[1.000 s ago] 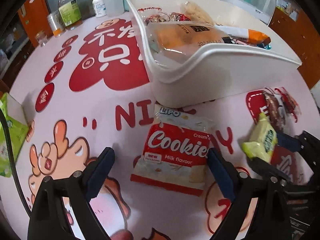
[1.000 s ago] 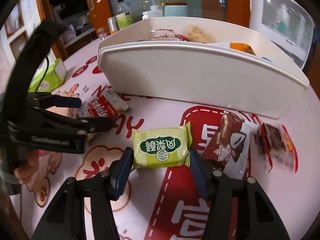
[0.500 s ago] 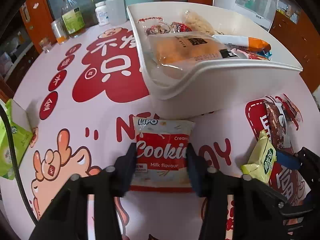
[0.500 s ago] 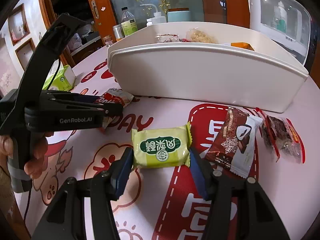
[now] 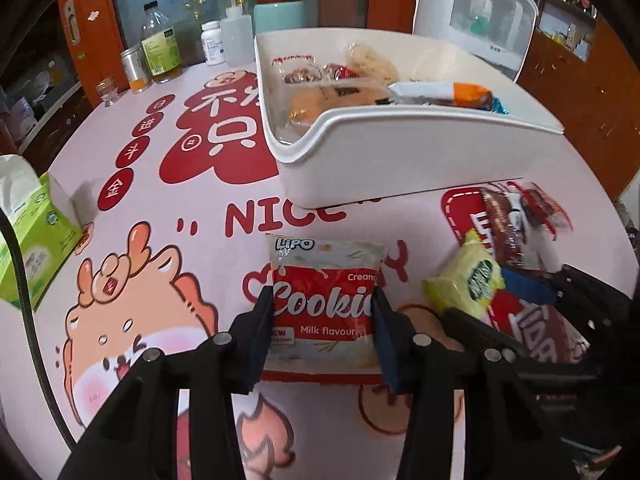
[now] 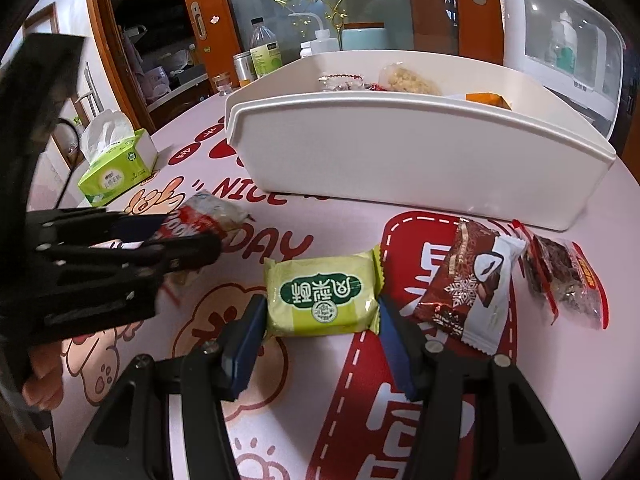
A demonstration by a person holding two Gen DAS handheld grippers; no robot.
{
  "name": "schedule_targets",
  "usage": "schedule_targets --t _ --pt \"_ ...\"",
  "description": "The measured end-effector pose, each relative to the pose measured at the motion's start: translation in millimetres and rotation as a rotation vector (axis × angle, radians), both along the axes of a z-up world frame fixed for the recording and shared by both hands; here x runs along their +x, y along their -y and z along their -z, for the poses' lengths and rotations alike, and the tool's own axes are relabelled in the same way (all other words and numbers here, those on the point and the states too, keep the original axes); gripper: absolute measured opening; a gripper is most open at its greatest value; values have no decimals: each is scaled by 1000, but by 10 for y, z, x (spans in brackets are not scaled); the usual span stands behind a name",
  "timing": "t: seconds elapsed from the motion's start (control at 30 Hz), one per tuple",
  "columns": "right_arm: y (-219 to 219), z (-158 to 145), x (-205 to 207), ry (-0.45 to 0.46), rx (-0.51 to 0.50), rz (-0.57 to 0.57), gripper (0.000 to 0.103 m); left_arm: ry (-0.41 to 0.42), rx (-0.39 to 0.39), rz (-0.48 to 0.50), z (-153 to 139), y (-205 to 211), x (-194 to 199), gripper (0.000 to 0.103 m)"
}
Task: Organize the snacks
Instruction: 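Carry both packets over the white tray and open both grippers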
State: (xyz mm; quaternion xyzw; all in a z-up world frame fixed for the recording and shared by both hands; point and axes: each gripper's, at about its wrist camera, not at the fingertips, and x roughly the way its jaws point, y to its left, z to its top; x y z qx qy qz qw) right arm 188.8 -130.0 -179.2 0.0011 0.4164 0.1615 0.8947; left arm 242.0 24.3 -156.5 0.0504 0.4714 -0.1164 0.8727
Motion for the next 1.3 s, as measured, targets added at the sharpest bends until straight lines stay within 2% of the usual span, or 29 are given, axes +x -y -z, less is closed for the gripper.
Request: schedule_targets --t 0.2,0.4,0.67,0.9,1.0,1.13,1.3 --pt "53 -143 -77 68 4 35 55 47 -22 -9 -194 19 -165 44" --pt "190 -488 -135 155 18 110 55 101 -57 -34 -483 52 -151 44" --pt "459 -1297 -12 285 12 195 55 241 -68 -17 -1183 220 -51 44" --pt "596 -1936 351 383 -38 261 55 362 -28 -27 -1833 432 301 44" --pt "638 -2084 588 384 -60 286 55 367 -27 -48 -1991 497 559 44" --pt "708 -2148 926 339 -78 306 56 340 -26 -71 -2001 553 883 44" --pt "748 -1886 1272 237 -100 301 59 289 -20 -128 -1776 541 1319 45"
